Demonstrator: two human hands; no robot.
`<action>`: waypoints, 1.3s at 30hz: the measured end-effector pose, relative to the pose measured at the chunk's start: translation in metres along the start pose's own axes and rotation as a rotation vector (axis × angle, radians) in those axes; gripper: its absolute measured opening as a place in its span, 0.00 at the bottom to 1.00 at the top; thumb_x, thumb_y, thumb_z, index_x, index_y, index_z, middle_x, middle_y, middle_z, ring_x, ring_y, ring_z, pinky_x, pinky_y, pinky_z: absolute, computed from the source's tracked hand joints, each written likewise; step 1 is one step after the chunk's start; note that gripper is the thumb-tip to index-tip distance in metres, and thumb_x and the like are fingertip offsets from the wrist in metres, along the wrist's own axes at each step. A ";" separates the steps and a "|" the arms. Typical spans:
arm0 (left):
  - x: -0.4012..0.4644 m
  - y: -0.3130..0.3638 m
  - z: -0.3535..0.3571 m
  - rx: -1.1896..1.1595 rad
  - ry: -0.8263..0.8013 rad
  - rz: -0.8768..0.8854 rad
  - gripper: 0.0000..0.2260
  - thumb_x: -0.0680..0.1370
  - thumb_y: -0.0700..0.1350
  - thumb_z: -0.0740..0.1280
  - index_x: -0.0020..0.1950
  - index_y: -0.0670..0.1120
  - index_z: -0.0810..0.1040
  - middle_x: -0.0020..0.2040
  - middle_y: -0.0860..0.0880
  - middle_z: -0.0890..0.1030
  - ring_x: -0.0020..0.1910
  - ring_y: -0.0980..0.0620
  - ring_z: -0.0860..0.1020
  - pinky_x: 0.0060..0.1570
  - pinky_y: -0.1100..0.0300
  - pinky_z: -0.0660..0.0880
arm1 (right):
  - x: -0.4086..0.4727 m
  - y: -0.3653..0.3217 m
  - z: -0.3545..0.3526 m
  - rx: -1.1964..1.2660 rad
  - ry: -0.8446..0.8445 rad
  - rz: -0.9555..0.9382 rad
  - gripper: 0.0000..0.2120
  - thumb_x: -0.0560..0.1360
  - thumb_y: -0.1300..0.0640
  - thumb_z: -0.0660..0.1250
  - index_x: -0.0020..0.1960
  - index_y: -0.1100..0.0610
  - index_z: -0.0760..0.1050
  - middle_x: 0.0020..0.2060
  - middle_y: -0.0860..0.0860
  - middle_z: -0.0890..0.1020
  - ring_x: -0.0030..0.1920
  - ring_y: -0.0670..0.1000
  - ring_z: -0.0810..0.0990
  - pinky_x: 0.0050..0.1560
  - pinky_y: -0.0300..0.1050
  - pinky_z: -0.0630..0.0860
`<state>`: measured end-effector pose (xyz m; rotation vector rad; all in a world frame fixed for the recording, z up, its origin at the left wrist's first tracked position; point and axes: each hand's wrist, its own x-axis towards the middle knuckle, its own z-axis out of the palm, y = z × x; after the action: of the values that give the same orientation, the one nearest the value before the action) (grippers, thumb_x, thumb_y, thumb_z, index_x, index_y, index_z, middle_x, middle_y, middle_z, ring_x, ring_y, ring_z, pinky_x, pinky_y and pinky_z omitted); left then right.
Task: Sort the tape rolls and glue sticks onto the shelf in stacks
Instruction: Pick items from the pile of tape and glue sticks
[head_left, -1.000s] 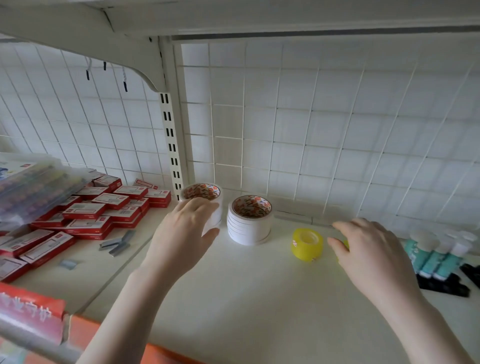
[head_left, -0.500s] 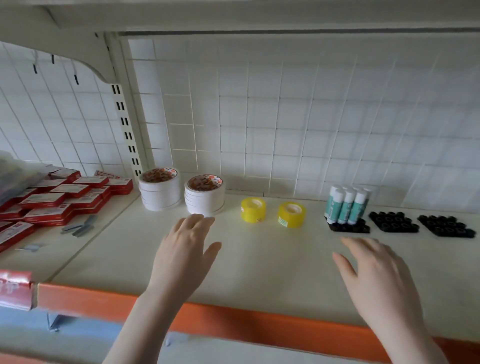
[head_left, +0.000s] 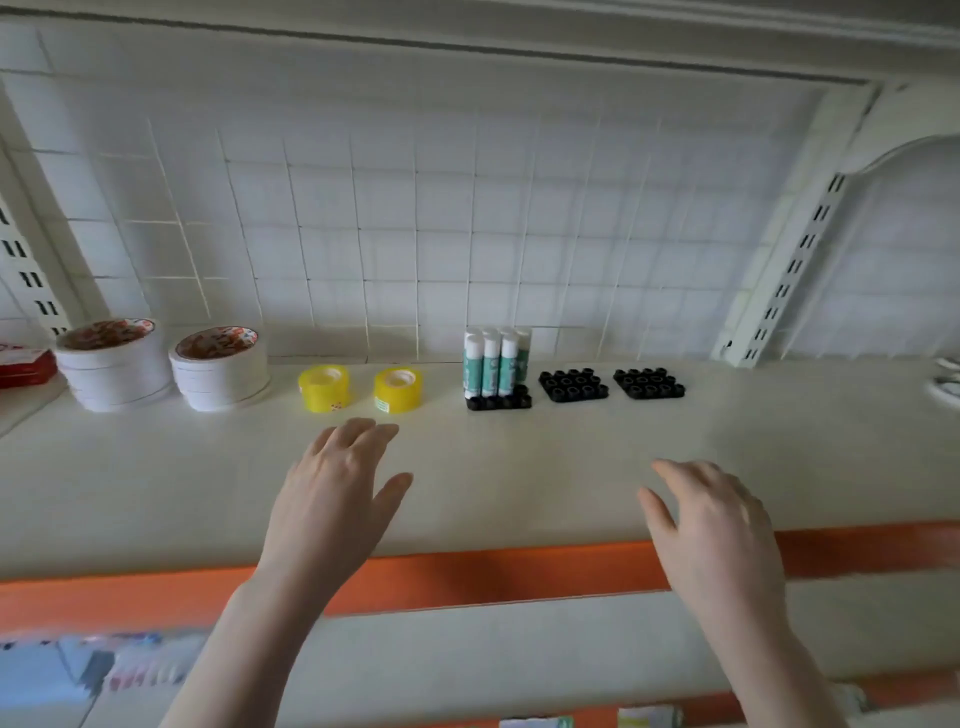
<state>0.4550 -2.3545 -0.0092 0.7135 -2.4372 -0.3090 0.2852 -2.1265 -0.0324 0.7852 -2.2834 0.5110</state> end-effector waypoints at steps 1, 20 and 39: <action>0.003 0.015 0.006 -0.001 -0.001 0.006 0.20 0.73 0.47 0.71 0.64 0.44 0.75 0.62 0.45 0.76 0.62 0.43 0.72 0.57 0.50 0.70 | 0.000 0.016 -0.001 -0.001 0.011 0.006 0.14 0.60 0.64 0.79 0.44 0.64 0.81 0.36 0.59 0.81 0.35 0.62 0.81 0.36 0.55 0.78; 0.029 0.377 0.183 -0.101 -0.034 -0.008 0.19 0.74 0.48 0.69 0.64 0.47 0.75 0.63 0.50 0.75 0.62 0.48 0.71 0.54 0.55 0.69 | 0.034 0.422 -0.049 -0.015 0.065 0.000 0.10 0.63 0.66 0.76 0.44 0.63 0.81 0.36 0.59 0.81 0.36 0.62 0.80 0.36 0.54 0.79; 0.037 0.560 0.274 -0.135 -0.164 0.198 0.16 0.76 0.51 0.67 0.63 0.51 0.75 0.61 0.55 0.76 0.60 0.53 0.72 0.49 0.62 0.68 | 0.045 0.587 -0.069 0.049 0.113 0.013 0.07 0.71 0.67 0.68 0.49 0.64 0.81 0.41 0.59 0.82 0.39 0.62 0.80 0.40 0.54 0.78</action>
<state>0.0331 -1.8939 -0.0094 0.3988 -2.5864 -0.4639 -0.0937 -1.6702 -0.0365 0.7462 -2.1803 0.6041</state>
